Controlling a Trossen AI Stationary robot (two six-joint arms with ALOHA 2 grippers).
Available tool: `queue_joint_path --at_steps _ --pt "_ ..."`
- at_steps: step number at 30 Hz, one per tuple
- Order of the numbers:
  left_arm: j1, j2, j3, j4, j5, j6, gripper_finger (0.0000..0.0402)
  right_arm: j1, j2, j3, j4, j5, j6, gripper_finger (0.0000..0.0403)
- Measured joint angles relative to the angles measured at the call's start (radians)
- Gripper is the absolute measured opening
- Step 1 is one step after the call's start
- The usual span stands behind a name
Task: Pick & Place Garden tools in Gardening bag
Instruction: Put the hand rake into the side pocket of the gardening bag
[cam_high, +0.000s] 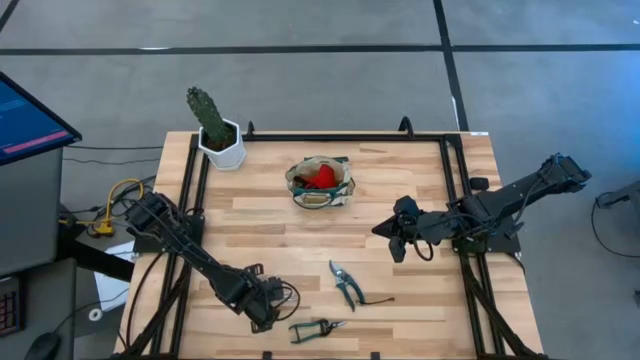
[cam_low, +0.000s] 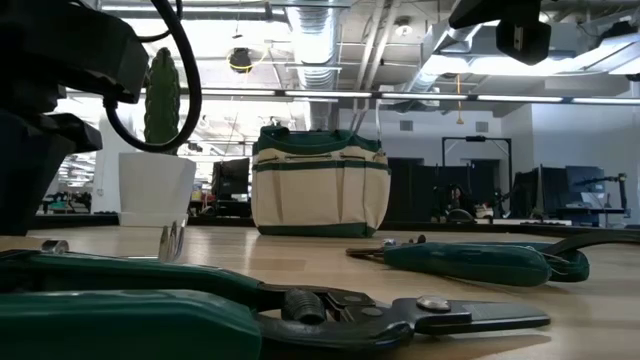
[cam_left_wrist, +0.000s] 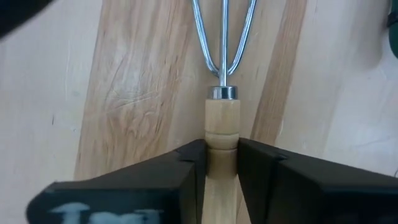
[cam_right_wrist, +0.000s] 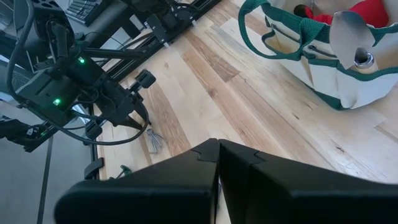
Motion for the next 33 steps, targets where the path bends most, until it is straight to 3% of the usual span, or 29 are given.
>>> queue_joint_path --at_steps 11,21,33 --pt "0.001 -0.012 -0.003 0.004 -0.02 0.009 0.0057 0.0 0.0 0.0 0.0 0.0 0.0 0.0" --pt "0.032 -0.131 -0.003 -0.028 -0.162 0.036 0.0056 0.0 0.0 0.0 0.0 0.0 0.0 0.0" --pt "0.139 -0.373 -0.002 -0.08 -0.478 0.09 0.0055 0.0 0.0 0.0 0.019 -0.011 -0.001 0.0"
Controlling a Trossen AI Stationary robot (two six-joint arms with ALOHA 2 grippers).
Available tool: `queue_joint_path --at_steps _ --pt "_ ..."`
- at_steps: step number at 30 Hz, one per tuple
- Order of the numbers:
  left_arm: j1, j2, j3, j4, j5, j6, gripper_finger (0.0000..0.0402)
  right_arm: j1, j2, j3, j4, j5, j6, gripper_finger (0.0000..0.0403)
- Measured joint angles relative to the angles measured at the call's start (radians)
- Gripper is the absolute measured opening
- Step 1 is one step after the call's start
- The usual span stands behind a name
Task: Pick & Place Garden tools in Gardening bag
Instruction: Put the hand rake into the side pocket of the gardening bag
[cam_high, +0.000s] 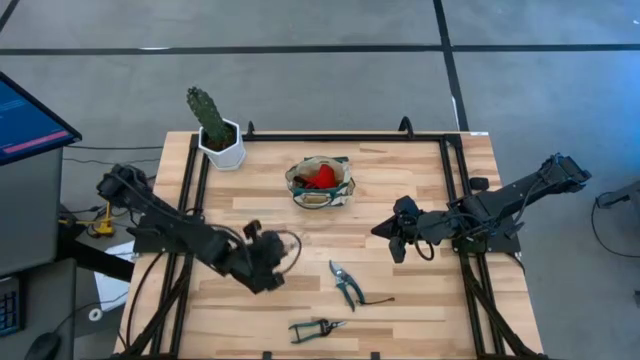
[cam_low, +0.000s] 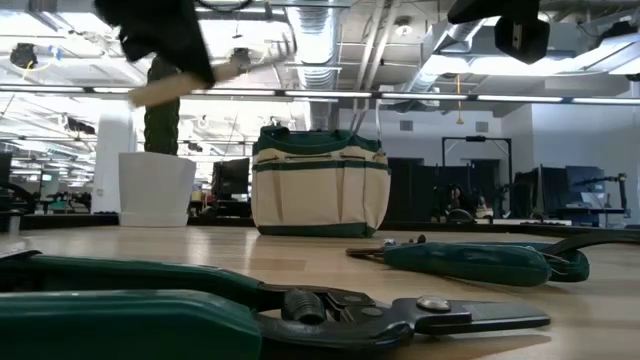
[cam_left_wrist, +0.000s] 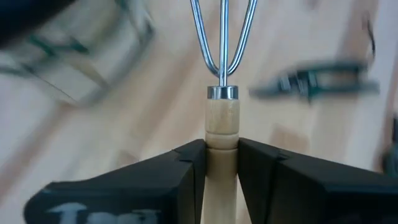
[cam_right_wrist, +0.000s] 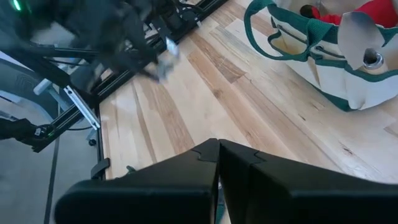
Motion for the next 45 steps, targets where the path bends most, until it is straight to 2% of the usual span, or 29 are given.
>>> queue_joint_path --at_steps 8,12,17,20,24,31,35,38,42,45 --pt "0.03 -0.158 0.0 0.011 -0.275 0.001 0.0055 -0.001 0.0 0.0 0.068 0.0 -0.03 0.0" --pt "0.03 -0.181 0.001 0.045 -0.423 0.004 0.0055 -0.018 0.0 0.0 0.237 0.0 -0.139 0.0" --pt "0.045 -0.17 0.002 0.206 -0.544 0.14 0.0055 -0.073 0.0 0.0 0.489 0.0 -0.268 0.0" --pt "0.063 -0.154 0.002 0.334 -0.558 0.264 0.0055 -0.105 0.0 0.0 0.603 0.0 -0.342 0.0" --pt "0.091 -0.124 0.002 0.519 -0.559 0.432 0.0055 -0.14 0.0 0.0 0.634 0.0 -0.399 0.001" --pt "0.155 -0.072 0.003 0.761 -0.482 0.646 0.0053 -0.169 0.067 -0.001 0.666 0.0 -0.4 0.0088" --pt "0.187 -0.054 0.003 0.799 -0.47 0.679 0.0053 -0.183 0.144 0.0 0.724 0.013 -0.365 0.0142" --pt "0.196 -0.051 0.003 0.795 -0.45 0.682 0.0053 -0.207 0.203 0.0 0.853 0.02 -0.367 0.0173" --pt "0.203 -0.052 0.003 0.795 -0.441 0.687 0.0053 -0.239 0.275 0.02 0.954 0.02 -0.374 0.0193" --pt "0.203 -0.052 0.003 0.796 -0.439 0.689 0.0053 -0.266 0.327 0.065 0.955 -0.04 -0.374 0.0195"
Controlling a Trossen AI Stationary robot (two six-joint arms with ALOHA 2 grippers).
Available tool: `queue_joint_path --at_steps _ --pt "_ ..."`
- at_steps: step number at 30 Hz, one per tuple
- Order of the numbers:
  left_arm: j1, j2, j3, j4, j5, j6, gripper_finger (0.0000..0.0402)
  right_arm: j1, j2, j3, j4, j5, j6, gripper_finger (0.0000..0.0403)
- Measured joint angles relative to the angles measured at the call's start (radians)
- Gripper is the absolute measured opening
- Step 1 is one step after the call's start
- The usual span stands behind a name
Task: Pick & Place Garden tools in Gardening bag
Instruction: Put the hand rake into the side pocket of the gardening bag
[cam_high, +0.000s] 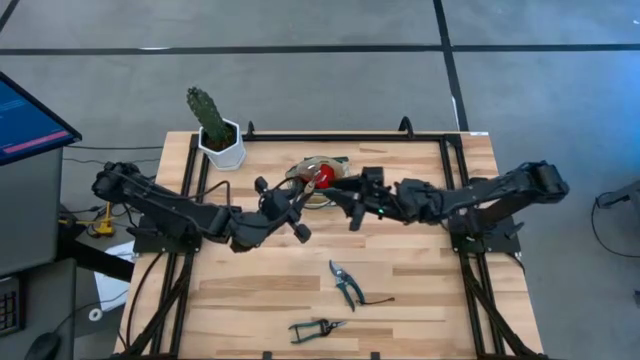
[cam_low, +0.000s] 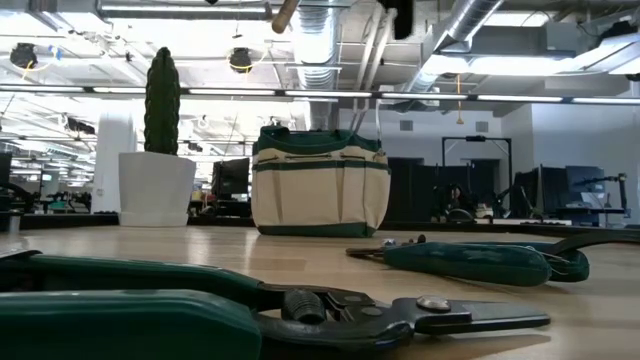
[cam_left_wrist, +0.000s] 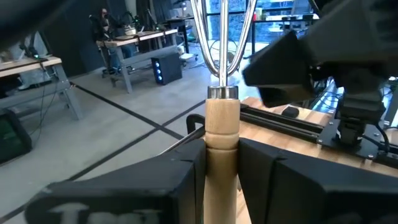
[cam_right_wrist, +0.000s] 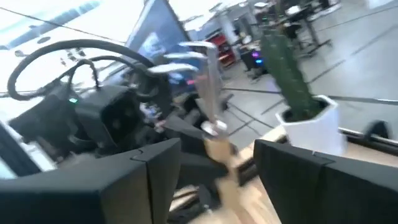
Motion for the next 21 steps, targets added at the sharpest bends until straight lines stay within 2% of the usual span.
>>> queue_joint_path --at_steps 4,13,21 --pt "0.0 0.0 0.0 0.0 0.017 0.0 0.0053 -0.022 0.075 0.076 -0.005 -0.069 -0.003 0.0188" --pt "0.0 0.0 0.0 0.003 0.015 -0.001 0.0053 -0.051 0.162 0.221 -0.023 -0.067 -0.082 0.0156" --pt "-0.001 -0.002 0.001 -0.002 0.009 -0.004 0.0053 -0.054 0.175 0.255 -0.08 -0.042 -0.083 0.0075"
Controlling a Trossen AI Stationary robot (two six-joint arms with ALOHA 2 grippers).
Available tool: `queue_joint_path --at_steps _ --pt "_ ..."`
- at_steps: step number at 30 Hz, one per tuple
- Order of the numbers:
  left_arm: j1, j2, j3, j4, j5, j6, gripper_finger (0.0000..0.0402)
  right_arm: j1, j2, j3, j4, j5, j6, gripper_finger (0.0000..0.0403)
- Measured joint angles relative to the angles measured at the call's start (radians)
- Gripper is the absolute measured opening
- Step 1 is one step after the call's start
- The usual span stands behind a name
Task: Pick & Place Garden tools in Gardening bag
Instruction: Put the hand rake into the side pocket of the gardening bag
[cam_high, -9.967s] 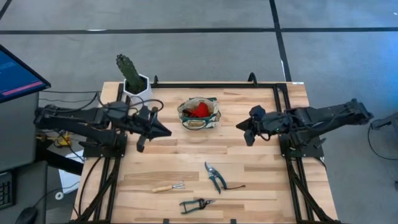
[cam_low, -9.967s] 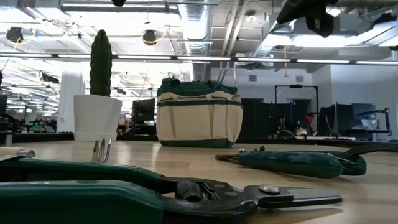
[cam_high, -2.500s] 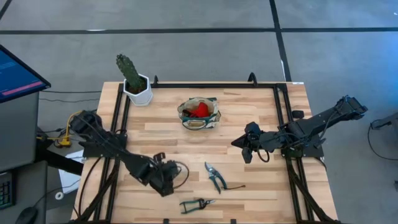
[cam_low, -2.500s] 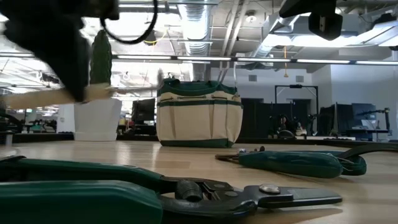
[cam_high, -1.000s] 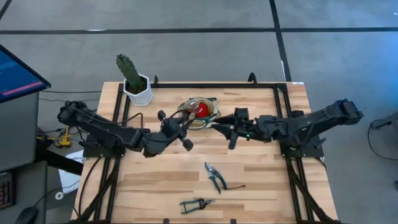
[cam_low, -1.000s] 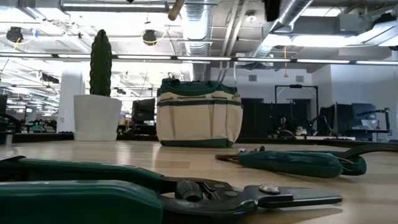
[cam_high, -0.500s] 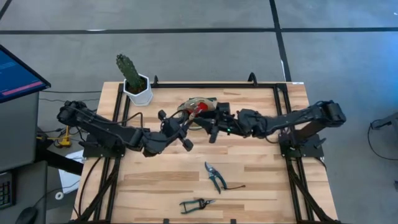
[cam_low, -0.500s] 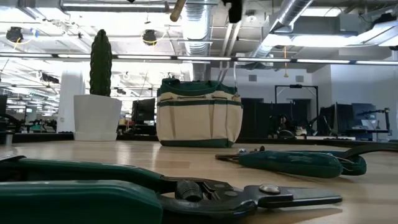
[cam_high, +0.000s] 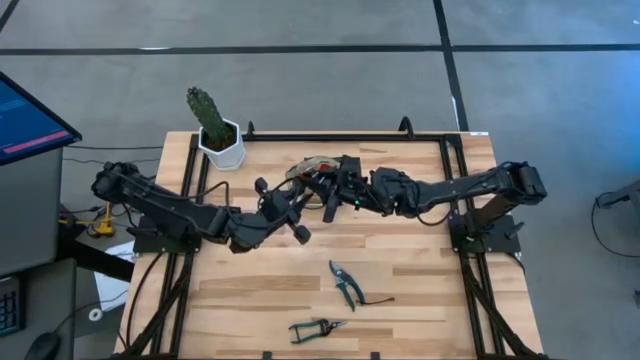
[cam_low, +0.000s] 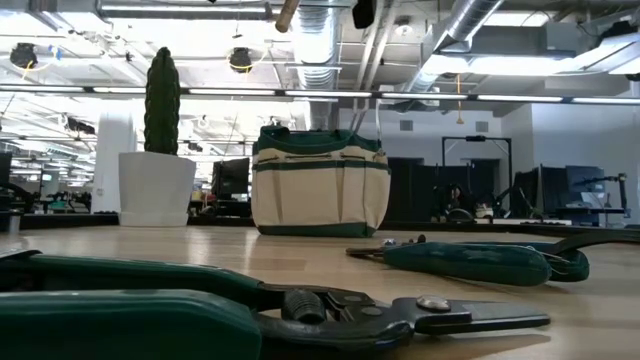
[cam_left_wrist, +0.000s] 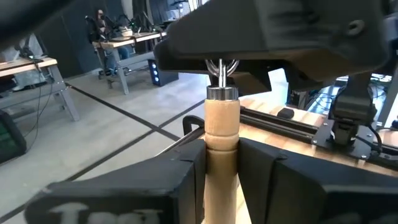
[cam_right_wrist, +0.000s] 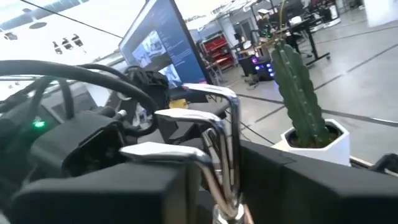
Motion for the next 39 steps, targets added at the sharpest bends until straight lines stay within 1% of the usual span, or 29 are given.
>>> queue_joint_path --at_steps 4,6,10,15,20,27,29,32,34,36,39 --pt "0.0 0.0 0.0 0.003 -0.006 0.001 0.0053 0.004 0.0 0.0 -0.003 0.044 -0.004 0.0022" --pt "0.001 0.0 0.0 0.001 0.002 0.004 0.0053 0.009 0.0 0.0 -0.003 0.061 -0.026 0.001" --pt "0.0 0.0 0.0 0.001 0.006 0.003 0.0057 0.012 0.0 0.0 -0.001 0.072 -0.034 0.0013" --pt "0.0 0.0 0.0 0.0 0.013 0.005 0.0079 0.013 0.0 0.0 0.001 0.073 -0.057 0.0005" --pt "-0.005 -0.011 -0.003 -0.011 0.007 0.089 0.0095 0.013 0.0 0.0 0.008 0.075 -0.069 0.0003" --pt "-0.013 -0.051 -0.003 -0.008 0.016 0.098 0.0101 0.013 -0.025 0.002 0.019 0.079 -0.135 0.0002" --pt "-0.013 -0.061 -0.003 -0.01 0.0 0.101 0.0101 0.012 -0.045 0.001 0.015 0.088 -0.158 0.0002" --pt "-0.018 -0.081 -0.002 -0.016 -0.013 0.101 0.0101 0.013 -0.084 0.001 -0.039 0.122 -0.204 0.0001" --pt "-0.023 -0.097 -0.003 -0.05 -0.012 0.1 0.0101 0.014 -0.11 0.001 -0.084 0.136 -0.224 0.0001" --pt "-0.026 -0.119 -0.002 -0.062 -0.012 0.099 0.0101 0.012 -0.138 0.001 -0.149 0.14 -0.224 0.0001" --pt "-0.033 -0.157 -0.002 -0.087 -0.011 0.099 0.0101 0.004 -0.146 0.001 -0.237 0.139 -0.208 0.0001"
